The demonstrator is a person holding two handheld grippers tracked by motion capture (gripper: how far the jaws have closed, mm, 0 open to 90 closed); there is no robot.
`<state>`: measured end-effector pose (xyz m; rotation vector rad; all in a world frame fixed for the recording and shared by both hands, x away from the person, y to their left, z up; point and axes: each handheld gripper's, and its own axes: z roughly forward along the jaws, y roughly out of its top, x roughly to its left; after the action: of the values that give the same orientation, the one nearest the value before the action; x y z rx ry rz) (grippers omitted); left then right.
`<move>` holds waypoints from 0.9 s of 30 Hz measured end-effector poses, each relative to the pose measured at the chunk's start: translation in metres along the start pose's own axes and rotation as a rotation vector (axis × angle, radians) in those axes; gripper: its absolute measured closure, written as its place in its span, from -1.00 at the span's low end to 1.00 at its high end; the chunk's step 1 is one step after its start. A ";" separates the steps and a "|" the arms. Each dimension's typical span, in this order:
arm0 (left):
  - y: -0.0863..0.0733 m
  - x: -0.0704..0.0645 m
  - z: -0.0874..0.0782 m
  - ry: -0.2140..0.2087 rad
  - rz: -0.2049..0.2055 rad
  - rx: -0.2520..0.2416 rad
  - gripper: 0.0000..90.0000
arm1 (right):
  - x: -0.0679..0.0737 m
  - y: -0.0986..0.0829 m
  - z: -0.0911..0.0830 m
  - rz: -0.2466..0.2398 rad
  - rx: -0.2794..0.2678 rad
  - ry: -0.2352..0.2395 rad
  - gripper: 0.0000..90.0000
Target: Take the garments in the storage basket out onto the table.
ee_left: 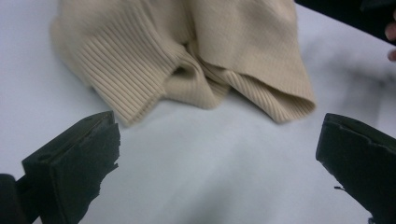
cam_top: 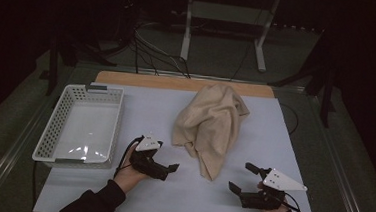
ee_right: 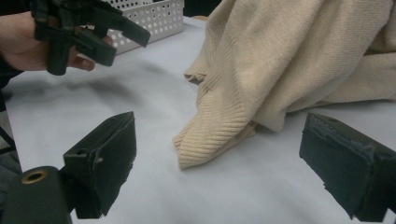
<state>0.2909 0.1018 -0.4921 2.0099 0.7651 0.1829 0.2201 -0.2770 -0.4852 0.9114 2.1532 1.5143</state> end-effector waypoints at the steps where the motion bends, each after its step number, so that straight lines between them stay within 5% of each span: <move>1: -0.002 -0.002 -0.001 -0.016 -0.003 0.006 -1.00 | 0.000 0.000 0.000 0.001 -0.001 0.001 -0.76; 12: -0.021 -0.013 -0.011 -0.134 0.049 0.084 -1.00 | 0.000 0.000 -0.001 -0.003 -0.003 0.005 -0.76; 27: -0.045 -0.013 -0.036 -0.206 0.098 0.168 -1.00 | 0.002 0.000 -0.001 -0.009 0.000 0.013 -0.76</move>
<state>0.2459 0.1369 -0.5076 2.1869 0.5676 -0.0331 0.2180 -0.2760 -0.4845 0.8930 2.1637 1.5199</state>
